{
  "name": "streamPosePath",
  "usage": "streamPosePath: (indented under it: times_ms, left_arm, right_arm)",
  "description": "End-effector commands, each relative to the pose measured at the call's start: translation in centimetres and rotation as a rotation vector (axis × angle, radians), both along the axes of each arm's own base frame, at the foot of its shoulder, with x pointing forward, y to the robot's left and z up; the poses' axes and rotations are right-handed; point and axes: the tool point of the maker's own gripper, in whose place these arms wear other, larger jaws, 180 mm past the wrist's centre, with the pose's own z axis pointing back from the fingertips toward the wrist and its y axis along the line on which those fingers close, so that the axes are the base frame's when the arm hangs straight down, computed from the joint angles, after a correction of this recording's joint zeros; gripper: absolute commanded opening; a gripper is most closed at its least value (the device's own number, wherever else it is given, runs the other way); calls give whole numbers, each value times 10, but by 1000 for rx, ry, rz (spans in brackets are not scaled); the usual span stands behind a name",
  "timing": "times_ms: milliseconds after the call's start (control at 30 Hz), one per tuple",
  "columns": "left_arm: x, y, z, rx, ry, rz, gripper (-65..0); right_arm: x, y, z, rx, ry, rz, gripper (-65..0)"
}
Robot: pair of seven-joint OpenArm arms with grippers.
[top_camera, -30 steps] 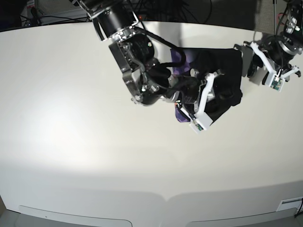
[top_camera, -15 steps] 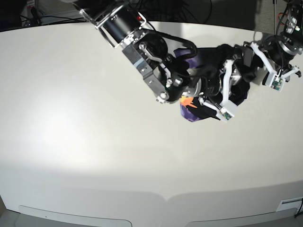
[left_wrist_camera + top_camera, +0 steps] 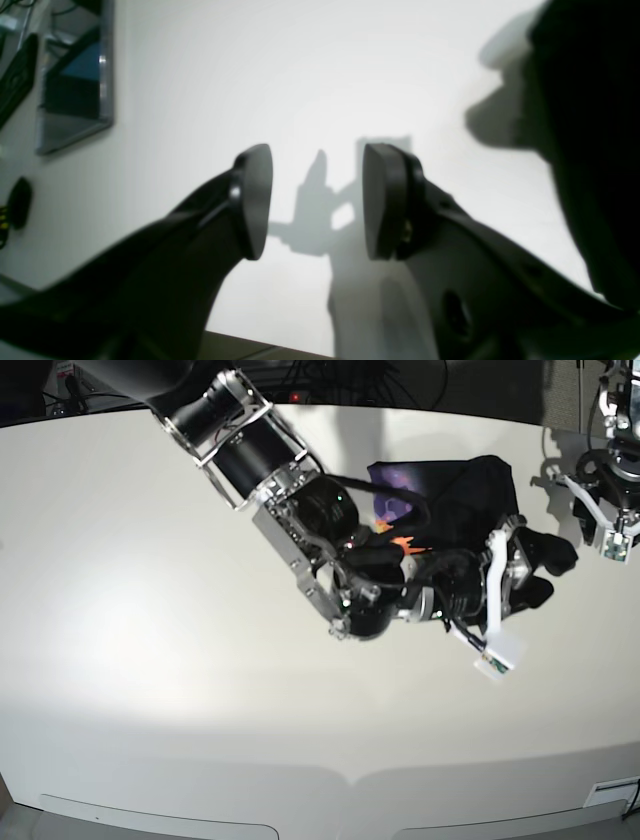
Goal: Fold the T-shirt properly
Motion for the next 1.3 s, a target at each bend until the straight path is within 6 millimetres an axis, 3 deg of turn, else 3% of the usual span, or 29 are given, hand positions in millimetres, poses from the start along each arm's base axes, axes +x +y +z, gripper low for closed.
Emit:
streamPosePath:
  times_ms: [0,133,233,300,400,433,500,633,733,833,933,1033,1133,1267]
  left_arm:
    - [6,6,14,-2,-46,12,-371]
    - [13,-4,28,-172,-116,25,-371]
    - [20,-41,48,-309,-159,-84,-400]
    - [21,-74,65,-423,-184,-181,-477]
    - [16,-115,87,-581,-218,-300,-648]
    - [14,-126,90,-629,-225,-323,-650]
    - [10,-142,90,-708,-228,-344,-650]
    - [2,-174,81,-804,-198,-363,-650]
    - [-8,-205,75,-866,-158,-420,-650]
    - [-17,-227,60,-781,-114,-481,-650]
    - [-18,-225,38,-689,-77,-451,-650]
    - [-14,-203,12,-594,-49,-372,-650]
    - [-10,-174,-14,-479,-27,-294,-650]
    - [-1,-117,-29,-351,-38,-124,-650]
  right_arm:
    - [2,4,27,52,-67,13,-288]
    - [27,-9,23,-83,-233,-52,-288]
    - [65,-32,17,-186,-291,-168,-317]
    - [97,-56,10,-252,-316,-292,-400]
    - [136,-99,4,-313,-311,-452,-594]
    - [145,-119,-1,-333,-295,-495,-649]
    - [161,-159,-13,-376,-263,-579,-650]
    - [171,-231,-37,-432,-193,-706,-650]
    - [167,-263,-49,-428,-135,-754,-650]
    - [160,-284,-60,-430,-88,-781,-650]
    - [153,-294,-68,-432,-50,-786,-650]
    - [149,-298,-75,-459,-34,-780,-650]
    - [148,-295,-73,-443,-25,-770,-650]
    - [147,-292,-70,-416,-17,-760,-650]
